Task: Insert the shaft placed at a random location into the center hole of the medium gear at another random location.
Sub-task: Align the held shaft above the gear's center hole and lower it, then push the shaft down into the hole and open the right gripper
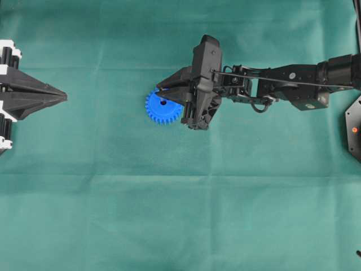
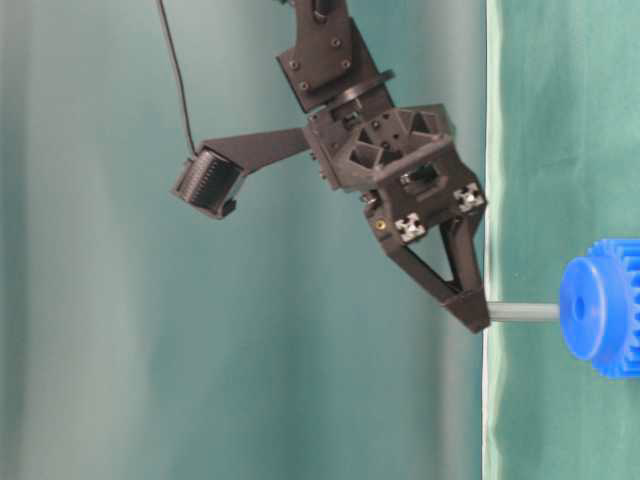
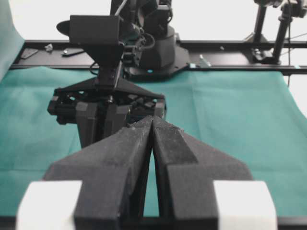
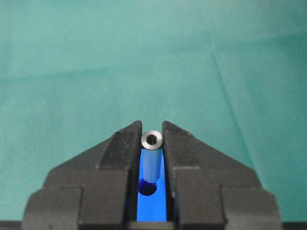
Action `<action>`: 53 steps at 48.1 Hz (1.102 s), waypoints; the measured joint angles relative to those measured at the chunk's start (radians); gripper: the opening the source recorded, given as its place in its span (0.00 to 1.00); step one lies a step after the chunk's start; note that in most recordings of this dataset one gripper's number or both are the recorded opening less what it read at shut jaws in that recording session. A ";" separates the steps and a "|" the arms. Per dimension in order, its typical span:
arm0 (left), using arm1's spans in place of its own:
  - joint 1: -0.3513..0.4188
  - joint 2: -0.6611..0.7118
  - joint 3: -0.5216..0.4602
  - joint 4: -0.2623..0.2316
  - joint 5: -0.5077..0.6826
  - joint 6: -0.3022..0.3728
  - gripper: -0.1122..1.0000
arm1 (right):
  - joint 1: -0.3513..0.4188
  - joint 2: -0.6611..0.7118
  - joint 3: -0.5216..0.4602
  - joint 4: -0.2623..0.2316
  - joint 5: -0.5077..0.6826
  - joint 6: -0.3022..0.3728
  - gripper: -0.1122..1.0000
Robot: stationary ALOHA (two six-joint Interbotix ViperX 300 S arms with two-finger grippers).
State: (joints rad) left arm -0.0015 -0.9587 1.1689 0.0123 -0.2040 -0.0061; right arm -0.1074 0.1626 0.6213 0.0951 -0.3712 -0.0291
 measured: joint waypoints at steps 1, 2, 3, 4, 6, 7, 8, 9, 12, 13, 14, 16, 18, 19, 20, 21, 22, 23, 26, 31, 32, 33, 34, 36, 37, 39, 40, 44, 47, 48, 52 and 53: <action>0.000 0.000 -0.002 0.002 0.000 0.000 0.10 | 0.000 -0.002 0.002 0.002 0.002 0.000 0.22; 0.000 0.000 -0.002 0.002 -0.002 0.000 0.10 | 0.000 -0.003 0.002 0.002 0.000 0.000 0.22; 0.000 0.000 0.000 0.002 -0.002 0.000 0.10 | 0.000 -0.005 0.002 0.002 0.002 0.000 0.22; 0.000 0.000 0.000 0.002 0.000 0.000 0.10 | 0.000 -0.005 0.002 0.000 0.000 0.000 0.22; 0.000 0.000 0.000 0.000 0.000 0.000 0.10 | 0.000 -0.005 0.002 0.002 0.000 0.000 0.22; 0.000 0.000 -0.002 0.000 0.000 0.000 0.10 | 0.000 -0.005 0.002 0.000 0.002 0.000 0.22; 0.000 0.000 0.000 0.002 -0.002 0.000 0.10 | 0.000 -0.005 0.002 0.000 0.002 0.000 0.22; 0.000 0.000 -0.002 0.002 0.000 0.000 0.10 | 0.000 -0.005 0.002 0.002 0.002 0.000 0.22; 0.000 0.000 0.000 0.000 -0.002 0.000 0.10 | 0.002 -0.005 0.002 0.002 0.002 0.000 0.22; 0.000 0.002 -0.002 0.000 0.000 0.000 0.10 | 0.003 -0.005 0.002 0.000 0.003 0.000 0.22; 0.000 0.000 0.000 0.000 -0.002 0.000 0.10 | 0.003 -0.005 0.002 0.000 0.008 0.000 0.22; 0.000 0.000 0.000 0.000 -0.002 0.000 0.10 | 0.006 -0.005 0.003 0.002 0.011 0.000 0.22; 0.000 0.000 -0.002 0.000 0.000 0.000 0.10 | 0.008 -0.005 0.003 0.002 0.011 0.000 0.22; 0.000 0.000 0.000 0.000 0.000 0.000 0.10 | 0.009 -0.006 0.005 0.000 0.011 0.000 0.22; 0.000 0.000 -0.002 0.000 -0.002 0.000 0.10 | 0.009 -0.006 0.003 0.000 0.011 0.000 0.22; 0.000 0.000 0.000 0.002 0.000 0.000 0.10 | 0.009 -0.005 0.005 0.002 0.011 0.000 0.22; 0.000 0.000 -0.002 0.000 0.000 0.000 0.10 | 0.009 -0.005 0.003 0.002 0.011 0.000 0.22; 0.000 0.000 -0.002 0.000 0.000 0.000 0.10 | 0.009 -0.005 0.003 0.002 0.011 0.000 0.22; 0.000 0.000 0.000 0.000 0.000 0.000 0.10 | 0.009 -0.005 0.005 0.002 0.011 0.000 0.22; 0.000 0.000 -0.002 0.002 0.000 0.000 0.10 | 0.009 0.011 0.005 0.002 0.011 0.000 0.22; 0.000 0.000 0.000 0.000 0.000 0.000 0.10 | 0.009 0.014 0.005 0.000 0.011 0.000 0.22; 0.000 0.000 0.000 0.000 0.000 0.000 0.10 | 0.009 0.017 0.005 0.002 0.011 0.000 0.22; 0.000 0.000 -0.002 0.000 -0.002 0.000 0.10 | 0.009 0.020 0.005 0.002 0.011 0.000 0.22; 0.000 0.000 -0.002 0.000 -0.002 0.000 0.10 | 0.009 0.025 0.005 0.002 0.009 0.000 0.22; 0.000 0.000 -0.002 0.000 -0.002 0.000 0.10 | 0.009 0.026 0.005 0.000 0.009 0.000 0.22; 0.000 0.000 -0.002 0.000 -0.002 0.000 0.10 | 0.009 0.029 0.003 0.002 0.006 0.000 0.22; 0.000 0.000 -0.002 0.000 -0.002 0.000 0.10 | 0.008 0.031 0.003 0.002 0.005 0.000 0.22; 0.000 0.000 -0.002 0.000 0.000 0.000 0.10 | 0.008 0.044 0.005 0.002 0.005 0.000 0.22; 0.000 0.000 -0.002 0.000 0.000 0.000 0.10 | 0.008 0.048 0.005 0.002 0.005 0.000 0.22; 0.000 0.000 0.000 0.000 0.000 0.000 0.10 | 0.008 0.049 0.005 0.002 0.003 0.000 0.22; 0.000 0.000 0.000 0.000 -0.002 0.000 0.10 | 0.008 0.057 0.005 0.002 0.000 0.000 0.22; 0.000 0.000 -0.002 0.000 0.000 0.000 0.10 | 0.008 0.057 0.005 0.002 0.000 0.000 0.22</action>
State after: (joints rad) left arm -0.0015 -0.9587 1.1674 0.0123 -0.2040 -0.0061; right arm -0.0997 0.2194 0.6259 0.0966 -0.3712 -0.0291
